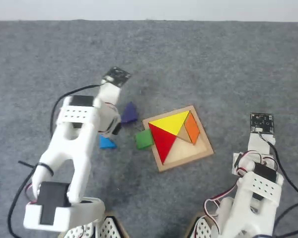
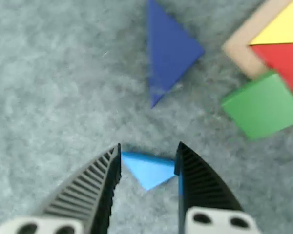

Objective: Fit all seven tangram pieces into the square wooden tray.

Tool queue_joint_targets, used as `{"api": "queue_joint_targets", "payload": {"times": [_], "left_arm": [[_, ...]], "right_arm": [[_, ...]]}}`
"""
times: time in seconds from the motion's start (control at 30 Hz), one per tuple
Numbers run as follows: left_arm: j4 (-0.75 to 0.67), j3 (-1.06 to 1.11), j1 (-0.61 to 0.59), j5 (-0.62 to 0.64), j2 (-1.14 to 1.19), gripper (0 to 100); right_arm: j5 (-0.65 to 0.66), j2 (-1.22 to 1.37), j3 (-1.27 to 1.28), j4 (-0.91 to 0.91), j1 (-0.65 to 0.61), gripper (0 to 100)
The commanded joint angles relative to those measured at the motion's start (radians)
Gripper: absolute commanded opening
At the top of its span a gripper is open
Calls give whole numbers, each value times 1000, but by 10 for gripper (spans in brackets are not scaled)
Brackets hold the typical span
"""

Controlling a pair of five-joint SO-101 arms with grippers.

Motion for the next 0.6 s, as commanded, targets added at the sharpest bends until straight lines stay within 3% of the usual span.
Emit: {"api": "queue_joint_targets", "payload": {"times": [0.0, 0.13, 0.27, 0.57], "left_arm": [[-23, 35, 133, 5, -8, 181], [-81, 82, 213, 32, 2, 181], [-150, 113, 219, 34, 3, 181], [-195, 116, 315, 57, 5, 181]], "right_arm": [[-8, -27, -32, -12, -10, 9], [-8, -27, -32, -10, -10, 9], [-6, -27, -32, -8, -10, 9], [-5, -28, -32, -8, -10, 9]]}}
